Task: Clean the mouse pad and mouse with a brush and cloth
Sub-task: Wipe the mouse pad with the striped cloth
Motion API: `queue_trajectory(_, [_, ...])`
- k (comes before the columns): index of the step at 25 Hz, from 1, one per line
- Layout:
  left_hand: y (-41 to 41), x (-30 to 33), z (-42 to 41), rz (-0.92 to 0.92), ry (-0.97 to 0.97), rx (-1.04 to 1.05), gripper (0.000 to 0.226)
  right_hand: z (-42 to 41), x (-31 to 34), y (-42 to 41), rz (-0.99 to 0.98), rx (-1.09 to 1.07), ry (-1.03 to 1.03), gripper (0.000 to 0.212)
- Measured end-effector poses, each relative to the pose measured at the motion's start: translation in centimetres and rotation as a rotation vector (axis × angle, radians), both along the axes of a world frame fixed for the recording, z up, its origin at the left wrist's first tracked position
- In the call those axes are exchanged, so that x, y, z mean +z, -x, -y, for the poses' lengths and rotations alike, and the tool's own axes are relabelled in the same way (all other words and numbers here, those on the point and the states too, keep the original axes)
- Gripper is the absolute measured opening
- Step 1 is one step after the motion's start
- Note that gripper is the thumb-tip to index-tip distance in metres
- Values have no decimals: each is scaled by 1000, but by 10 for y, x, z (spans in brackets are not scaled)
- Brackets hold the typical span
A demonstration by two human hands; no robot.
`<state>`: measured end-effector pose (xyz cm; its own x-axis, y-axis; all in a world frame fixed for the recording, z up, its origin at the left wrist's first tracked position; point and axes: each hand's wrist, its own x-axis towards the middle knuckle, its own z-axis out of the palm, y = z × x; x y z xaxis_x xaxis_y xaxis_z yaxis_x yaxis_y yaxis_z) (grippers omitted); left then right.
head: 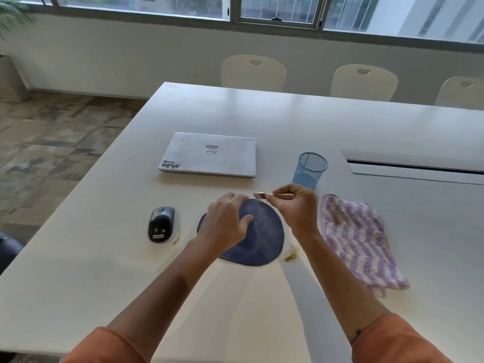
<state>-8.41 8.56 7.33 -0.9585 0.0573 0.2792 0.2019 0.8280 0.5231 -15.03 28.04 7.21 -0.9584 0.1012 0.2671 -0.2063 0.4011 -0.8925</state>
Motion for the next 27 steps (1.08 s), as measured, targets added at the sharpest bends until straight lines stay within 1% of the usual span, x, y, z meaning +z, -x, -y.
queue_trajectory(3, [21,-2,-36,54,96,-77,55,-28,-18,24,-25,-104,-94,21])
queue_trajectory(5, [35,-5,-57,99,161,-119,61,-42,-28,34,-67,-127,-166,20])
queue_trajectory(8, [53,-13,-80,195,277,-140,66,-54,-38,46,-145,-78,-277,18])
queue_trajectory(10, [60,-20,-91,247,348,-136,62,-56,-45,53,-188,-42,-384,19])
queue_trajectory(14, [66,-31,-105,308,425,-144,56,-54,-55,58,-157,76,-557,9])
queue_trajectory(17, [68,-35,-111,300,434,-134,55,-54,-59,54,-129,111,-632,10])
queue_trajectory(20, [69,-36,-115,289,410,-120,56,-56,-63,53,-105,146,-651,18])
queue_trajectory(22, [69,-37,-116,277,397,-109,56,-58,-64,54,-68,166,-660,17])
queue_trajectory(24, [68,-36,-118,260,370,-93,57,-63,-60,55,-56,182,-632,16])
queue_trajectory(27, [65,-30,-126,193,272,-76,60,-80,-49,58,-127,141,-529,12])
